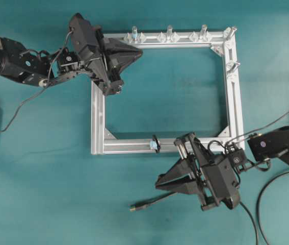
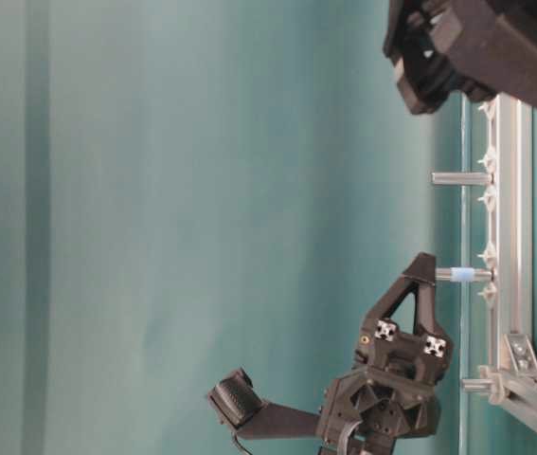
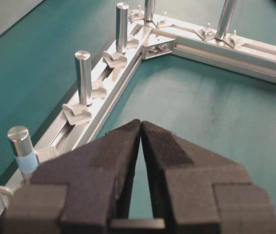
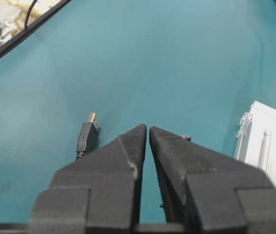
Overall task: Insert the wire through the string loop located in the center.
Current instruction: 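Lower the right gripper toward the black USB cable near the plug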
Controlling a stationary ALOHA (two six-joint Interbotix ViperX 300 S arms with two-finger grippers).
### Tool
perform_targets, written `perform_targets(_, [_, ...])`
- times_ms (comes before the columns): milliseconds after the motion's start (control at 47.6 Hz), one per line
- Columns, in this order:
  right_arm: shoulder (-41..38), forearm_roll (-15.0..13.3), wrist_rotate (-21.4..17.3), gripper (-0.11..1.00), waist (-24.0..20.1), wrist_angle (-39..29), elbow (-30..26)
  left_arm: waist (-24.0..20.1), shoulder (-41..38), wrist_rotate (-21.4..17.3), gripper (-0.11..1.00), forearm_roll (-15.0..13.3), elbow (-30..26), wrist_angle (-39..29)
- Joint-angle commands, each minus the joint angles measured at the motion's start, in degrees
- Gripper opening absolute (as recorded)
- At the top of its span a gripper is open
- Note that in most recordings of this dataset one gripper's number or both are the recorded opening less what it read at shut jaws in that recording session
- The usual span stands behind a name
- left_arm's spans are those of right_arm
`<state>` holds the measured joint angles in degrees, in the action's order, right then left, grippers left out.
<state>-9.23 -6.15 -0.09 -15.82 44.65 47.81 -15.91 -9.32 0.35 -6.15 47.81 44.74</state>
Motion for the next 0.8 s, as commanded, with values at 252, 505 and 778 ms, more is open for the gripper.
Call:
perform_targets(252, [0.18, -0.26, -2.37, 0.0, -0.53, -0.7, -0.53, 0.26, 7.12, -1.05, 0.0, 2.55, -1.14, -10.72])
perform_targets(505, [0.18, -0.44, -3.52, 0.0, -1.23, -0.88, -1.93, 0.53, 8.79, -0.18, 0.0, 2.46, -1.05, -12.48])
perform_targets(778, [-0.26, -0.44, -4.57, 0.0, -2.9, -7.56, -3.69, 1.58, 10.11, 0.79, 0.0, 2.55, -0.79, -18.37])
